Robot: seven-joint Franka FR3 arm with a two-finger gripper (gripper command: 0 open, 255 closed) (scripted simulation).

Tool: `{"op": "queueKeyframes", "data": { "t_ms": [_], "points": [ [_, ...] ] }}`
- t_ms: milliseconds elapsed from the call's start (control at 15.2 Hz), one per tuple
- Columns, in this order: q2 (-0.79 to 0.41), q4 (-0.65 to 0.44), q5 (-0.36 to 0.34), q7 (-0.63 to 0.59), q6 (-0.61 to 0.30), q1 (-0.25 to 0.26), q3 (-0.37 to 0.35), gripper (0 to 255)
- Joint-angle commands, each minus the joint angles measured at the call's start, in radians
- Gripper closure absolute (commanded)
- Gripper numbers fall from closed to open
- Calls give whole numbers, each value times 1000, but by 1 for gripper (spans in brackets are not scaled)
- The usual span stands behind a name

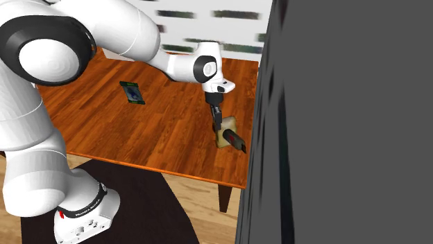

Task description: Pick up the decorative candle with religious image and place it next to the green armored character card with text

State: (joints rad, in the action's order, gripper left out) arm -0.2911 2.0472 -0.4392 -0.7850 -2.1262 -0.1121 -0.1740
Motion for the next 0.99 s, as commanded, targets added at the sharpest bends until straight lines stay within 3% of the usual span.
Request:
{"op": "queueKeyframes", "data": {
  "t_ms": [0, 924],
  "points": [
    [19, -2, 9, 8, 20, 0, -4, 255],
    [121, -64, 61, 78, 169, -2, -16, 255]
  ]
}}
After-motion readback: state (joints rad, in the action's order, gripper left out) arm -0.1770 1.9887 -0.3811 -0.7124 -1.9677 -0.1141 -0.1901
